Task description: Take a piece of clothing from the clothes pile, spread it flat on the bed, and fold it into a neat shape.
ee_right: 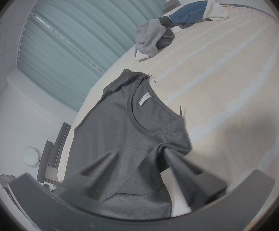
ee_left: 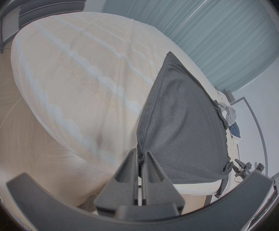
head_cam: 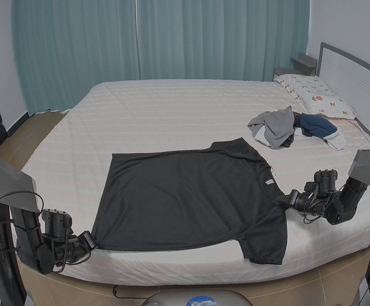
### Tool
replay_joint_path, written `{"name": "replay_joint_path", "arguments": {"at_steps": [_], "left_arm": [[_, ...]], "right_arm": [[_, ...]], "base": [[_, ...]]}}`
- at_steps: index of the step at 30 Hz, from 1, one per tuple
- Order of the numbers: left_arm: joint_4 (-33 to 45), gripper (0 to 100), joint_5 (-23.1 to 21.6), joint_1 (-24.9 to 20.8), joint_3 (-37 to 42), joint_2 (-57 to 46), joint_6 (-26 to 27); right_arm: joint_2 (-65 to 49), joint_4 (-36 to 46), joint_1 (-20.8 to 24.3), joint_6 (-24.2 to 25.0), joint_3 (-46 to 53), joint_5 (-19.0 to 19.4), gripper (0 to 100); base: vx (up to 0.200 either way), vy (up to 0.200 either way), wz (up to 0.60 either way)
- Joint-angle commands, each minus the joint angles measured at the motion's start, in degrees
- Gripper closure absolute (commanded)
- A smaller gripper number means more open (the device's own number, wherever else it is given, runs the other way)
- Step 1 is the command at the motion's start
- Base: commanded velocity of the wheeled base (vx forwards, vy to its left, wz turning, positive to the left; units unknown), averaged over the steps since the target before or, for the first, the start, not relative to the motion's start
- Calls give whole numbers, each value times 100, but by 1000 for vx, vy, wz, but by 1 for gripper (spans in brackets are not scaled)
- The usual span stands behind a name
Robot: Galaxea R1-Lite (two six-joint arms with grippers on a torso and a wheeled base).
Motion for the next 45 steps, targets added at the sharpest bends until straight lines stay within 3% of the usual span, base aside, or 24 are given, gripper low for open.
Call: {"name": "replay_joint_path", "arguments": {"at_steps": [1, 5, 11, 16, 20, 43, 44, 45], "left_arm": [[-2, 100, 3, -1, 1, 11, -3], [-2, 100, 3, -1, 1, 11, -3], [-2, 100, 3, -1, 1, 11, -3], [-2, 100, 3, -1, 1, 11, -3], [-2, 100, 3, -1, 1, 11, -3], [-2, 100, 3, -1, 1, 11, -3], [-2, 100, 3, -10, 1, 11, -3], [-2, 100, 3, -10, 1, 11, -3]], "right_arm": [[-208, 39, -46, -15, 124, 26, 0], [-401, 22, -178, -94, 467, 149, 0], [-762, -13, -266, -542, 1293, 825, 0], [-770, -40, -257, -1087, 1847, 984, 0], [-753, -57, -196, -1245, 2066, 1142, 0], [-287, -224, 94, -1368, 1961, 1186, 0], [-243, -286, 103, -1360, 1970, 1177, 100], [-234, -294, 103, -1360, 1970, 1177, 100]], "base": [[0, 0, 0], [0, 0, 0], [0, 0, 0], [0, 0, 0], [0, 0, 0], [0, 0, 0], [0, 0, 0], [0, 0, 0]]}}
